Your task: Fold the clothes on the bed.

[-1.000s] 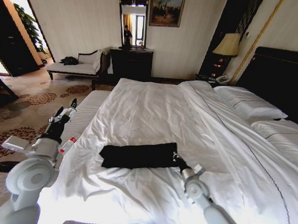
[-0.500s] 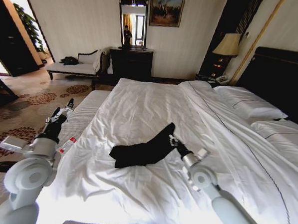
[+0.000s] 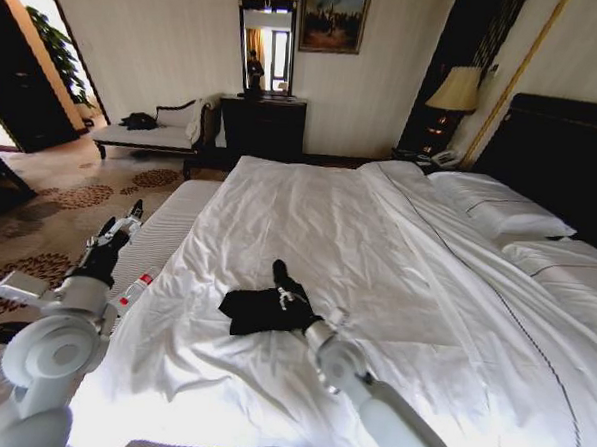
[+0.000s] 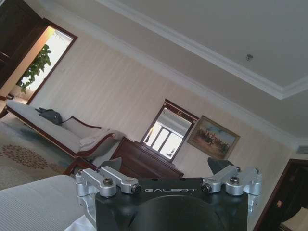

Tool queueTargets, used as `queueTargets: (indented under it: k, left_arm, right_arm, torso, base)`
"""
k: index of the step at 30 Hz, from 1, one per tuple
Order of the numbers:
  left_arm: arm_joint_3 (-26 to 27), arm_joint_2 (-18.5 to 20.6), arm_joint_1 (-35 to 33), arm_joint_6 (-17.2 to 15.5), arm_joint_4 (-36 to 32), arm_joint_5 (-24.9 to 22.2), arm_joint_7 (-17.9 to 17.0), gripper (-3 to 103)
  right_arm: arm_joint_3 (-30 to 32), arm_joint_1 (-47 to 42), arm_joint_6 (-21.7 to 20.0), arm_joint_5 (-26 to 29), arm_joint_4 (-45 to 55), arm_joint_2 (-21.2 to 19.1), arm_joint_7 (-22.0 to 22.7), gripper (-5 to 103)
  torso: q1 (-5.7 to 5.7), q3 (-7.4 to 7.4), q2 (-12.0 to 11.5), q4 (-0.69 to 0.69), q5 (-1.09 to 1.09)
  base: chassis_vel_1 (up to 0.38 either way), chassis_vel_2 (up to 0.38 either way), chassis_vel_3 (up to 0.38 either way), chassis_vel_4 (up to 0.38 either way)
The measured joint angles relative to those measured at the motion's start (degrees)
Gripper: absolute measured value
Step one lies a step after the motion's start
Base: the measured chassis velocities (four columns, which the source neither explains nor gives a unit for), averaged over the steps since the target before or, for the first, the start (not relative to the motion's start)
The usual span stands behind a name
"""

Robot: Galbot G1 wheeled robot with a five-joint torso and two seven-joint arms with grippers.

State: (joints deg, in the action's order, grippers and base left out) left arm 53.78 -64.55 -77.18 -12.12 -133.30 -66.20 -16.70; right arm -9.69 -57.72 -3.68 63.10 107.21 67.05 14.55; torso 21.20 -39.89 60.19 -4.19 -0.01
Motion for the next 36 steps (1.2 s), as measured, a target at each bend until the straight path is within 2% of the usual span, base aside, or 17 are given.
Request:
queueTargets:
  k: [11,20,21,22,26,28,31,34,36]
  left_arm:
    - [2.8,0.4,-1.6,-0.1,-0.7,-0.9,-0.2,100]
    - [3.0,-0.1,-2.4,-0.3,-1.5,-0.9,-0.3,100]
    - [2.9,-0.2,-2.4,-0.4,-1.5,-0.8,-0.3,100]
    - [2.9,-0.2,-2.4,-0.4,-1.5,-0.8,-0.3,100]
    - [2.5,-0.5,-2.3,-0.7,-1.5,-0.5,-0.8,100]
    - [2.3,-0.6,-2.2,-0.8,-1.5,-0.4,-0.9,100]
    - [1.9,-0.9,-2.2,-0.8,-1.6,0.1,-1.1,100]
    - [1.9,-0.9,-2.3,-0.9,-1.7,0.3,-1.1,100]
    - [1.9,-0.9,-2.4,-0.9,-1.7,0.3,-1.1,100]
  right_arm:
    - [-7.1,1.4,1.0,-1.7,-3.2,3.7,-0.2,5]
    - [-9.7,2.5,3.2,-3.9,-5.0,3.9,0.1,3]
    - [-9.8,2.5,3.5,-4.1,-5.0,3.8,0.0,7]
    - [-9.8,2.5,3.5,-4.1,-5.0,3.8,0.0,7]
    - [-9.8,2.8,5.8,-5.5,-4.2,3.2,-1.1,29]
    - [-9.7,2.9,6.0,-5.6,-4.2,3.1,-1.2,29]
    - [-9.2,3.0,6.6,-5.6,-3.6,2.6,-1.5,45]
    - [-8.7,3.0,7.2,-5.6,-2.6,2.3,-1.7,50]
    - [-8.0,3.1,7.5,-4.9,-1.9,2.3,-1.8,61]
  torso:
    - [-0.01,0.0,0.0,0.0,0.0]
    - [-0.01,0.0,0.0,0.0,0.01]
    - [-0.01,0.0,0.0,0.0,0.01]
    - [-0.01,0.0,0.0,0.0,0.01]
    - [-0.01,0.0,0.0,0.0,0.01]
    - [-0.01,0.0,0.0,0.0,0.01]
    - [-0.01,0.0,0.0,-0.01,0.01]
    - [-0.01,0.0,0.0,-0.01,0.01]
    - [-0.01,0.0,0.0,-0.01,0.01]
  base:
    - [0.0,0.0,0.0,0.0]
    - [0.0,0.0,0.0,0.0]
    - [0.0,0.0,0.0,0.0]
    - [0.0,0.0,0.0,0.0]
    - [0.0,0.0,0.0,0.0]
    - [0.0,0.0,0.0,0.0]
    - [0.0,0.0,0.0,0.0]
    - [0.0,0.0,0.0,0.0]
    - [0.0,0.0,0.0,0.0]
